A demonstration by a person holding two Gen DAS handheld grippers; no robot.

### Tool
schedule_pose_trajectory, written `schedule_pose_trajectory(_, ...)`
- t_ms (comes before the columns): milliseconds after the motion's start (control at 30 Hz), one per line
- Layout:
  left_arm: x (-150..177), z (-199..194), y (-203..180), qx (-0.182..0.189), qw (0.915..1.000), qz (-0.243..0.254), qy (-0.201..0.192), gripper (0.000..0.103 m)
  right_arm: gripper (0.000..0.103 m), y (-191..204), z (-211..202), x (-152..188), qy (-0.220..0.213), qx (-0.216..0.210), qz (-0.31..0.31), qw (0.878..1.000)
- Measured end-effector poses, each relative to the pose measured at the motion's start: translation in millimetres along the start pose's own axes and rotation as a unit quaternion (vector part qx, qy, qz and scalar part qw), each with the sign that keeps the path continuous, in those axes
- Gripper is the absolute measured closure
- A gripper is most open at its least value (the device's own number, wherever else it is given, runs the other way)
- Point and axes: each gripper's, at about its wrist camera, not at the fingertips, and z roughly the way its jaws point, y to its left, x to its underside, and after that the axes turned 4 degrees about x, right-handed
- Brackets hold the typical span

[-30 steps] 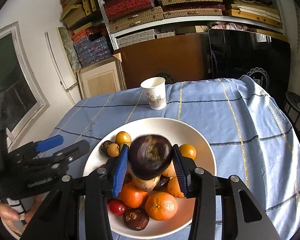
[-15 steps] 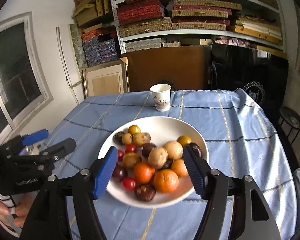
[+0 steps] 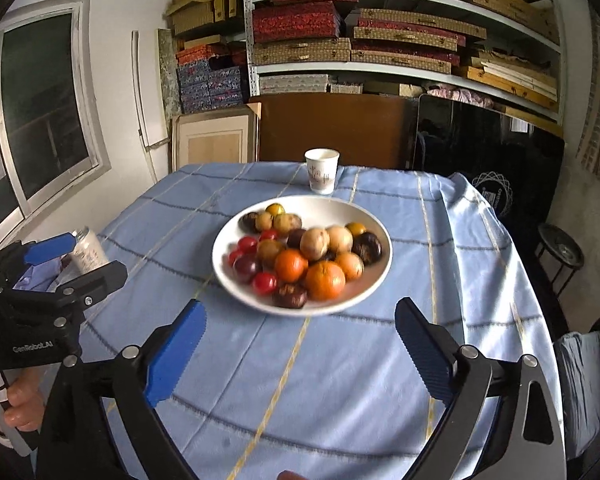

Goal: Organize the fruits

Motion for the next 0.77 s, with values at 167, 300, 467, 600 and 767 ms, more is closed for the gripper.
schedule_pose_trajectory(167, 18.2, -7.3, -2.6, -0.006, 0.9999, 0.004, 0.010, 0.005, 0.007, -0.4, -10.8, 15.0, 0.003, 0.004, -0.003, 1.000)
schedule_pose_trajectory(300, 23.9, -9.7, -5.4, -0.009, 0.9998, 0.008, 0.015, 0.005, 0.007, -1.4, -16.9, 22.3, 0.006, 0.004, -0.002, 1.000)
schedule_pose_trajectory(467, 27.5, -14.9, -7.7, -0.009, 0.9999, 0.010, 0.007, 0.005, 0.007, -2.8, -22.7, 26.3, 0.003, 0.008, -0.003, 1.000)
schedule_pose_trajectory(600, 25.8, -15.8, -6.6, -0.016, 0.9998, 0.008, 0.006, 0.005, 0.007, -4.2, -25.3, 27.8, 0.002, 0.008, -0.002, 1.000)
schedule_pose_trajectory(767, 27.2, -13.5, -3.5, -0.013, 0.9998, 0.006, 0.011, 0.005, 0.007, -3.5, -25.3, 27.7, 0.003, 0.009, -0.003, 1.000)
